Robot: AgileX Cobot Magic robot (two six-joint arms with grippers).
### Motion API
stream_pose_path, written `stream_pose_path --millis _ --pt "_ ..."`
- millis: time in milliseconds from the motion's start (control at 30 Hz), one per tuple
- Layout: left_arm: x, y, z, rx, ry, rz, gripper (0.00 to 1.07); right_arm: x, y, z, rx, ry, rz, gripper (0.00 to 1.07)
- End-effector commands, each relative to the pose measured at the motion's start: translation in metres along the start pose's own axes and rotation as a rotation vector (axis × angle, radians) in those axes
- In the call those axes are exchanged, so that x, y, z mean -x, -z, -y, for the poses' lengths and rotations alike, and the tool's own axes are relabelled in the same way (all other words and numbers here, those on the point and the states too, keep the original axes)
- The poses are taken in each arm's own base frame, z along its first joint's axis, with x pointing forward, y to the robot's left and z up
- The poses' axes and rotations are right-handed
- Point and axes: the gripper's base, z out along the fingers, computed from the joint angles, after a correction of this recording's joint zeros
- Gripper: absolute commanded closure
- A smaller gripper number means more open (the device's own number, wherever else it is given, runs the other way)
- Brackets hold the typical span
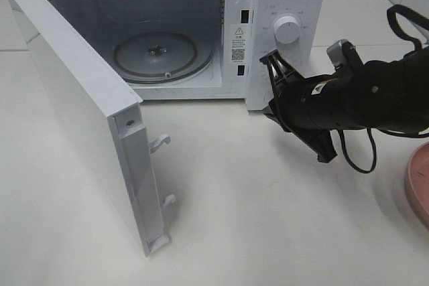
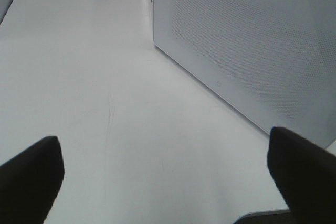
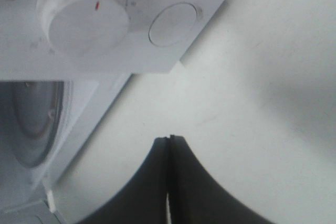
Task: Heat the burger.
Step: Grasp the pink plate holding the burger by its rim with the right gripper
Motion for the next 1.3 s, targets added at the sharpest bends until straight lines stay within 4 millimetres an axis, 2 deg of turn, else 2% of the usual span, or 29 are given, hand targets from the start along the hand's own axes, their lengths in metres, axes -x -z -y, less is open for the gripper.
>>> stream_pose_path --millis 33,100,167,300,367,433,467,600,767,900,1067,1133,1300 --pt "0.000 0.002 0.000 -0.006 0.004 0.027 0.09 -0.004 0.014 0.000 -0.052 0.214 -0.093 1.05" --pt "0.000 0.002 0.000 -0.006 0.004 0.027 0.09 -0.004 0.017 -0.001 -0.057 0.248 -0.110 1.05" --pt "0.000 0.002 0.000 -0.006 0.004 0.027 0.09 -0.007 0.024 0.000 -0.078 0.387 -0.170 1.05" --pt "0.000 0.002 0.000 -0.006 0.004 0.027 0.09 -0.011 0.030 0.002 -0.107 0.502 -0.243 1.04" --pt "0.000 0.002 0.000 -0.006 0.004 0.027 0.09 -0.015 0.039 0.006 -0.140 0.655 -0.335 1.03" --pt "0.000 0.002 0.000 -0.006 0.004 0.027 0.09 -0.016 0.042 0.007 -0.150 0.693 -0.356 1.03" --pt "0.000 0.002 0.000 -0.006 0.004 0.027 0.09 -0.016 0.048 0.009 -0.167 0.770 -0.387 1.03" --pt "0.000 0.002 0.000 -0.006 0.004 0.027 0.09 -0.014 0.059 0.010 -0.196 0.880 -0.423 1.02" --pt "0.000 0.002 0.000 -0.006 0.004 0.027 0.09 -0.005 0.083 0.012 -0.262 1.069 -0.449 1.01" --pt "0.000 0.002 0.000 -0.006 0.004 0.027 0.09 0.000 0.094 0.013 -0.294 1.116 -0.454 1.00" --pt "0.000 0.002 0.000 -0.006 0.004 0.027 0.09 0.018 0.110 0.017 -0.360 1.110 -0.443 0.99" --pt "0.000 0.002 0.000 -0.006 0.004 0.027 0.09 0.031 0.118 0.021 -0.408 1.120 -0.436 0.97" --pt "0.000 0.002 0.000 -0.006 0.004 0.027 0.09 0.046 0.127 0.027 -0.466 1.146 -0.433 0.94"
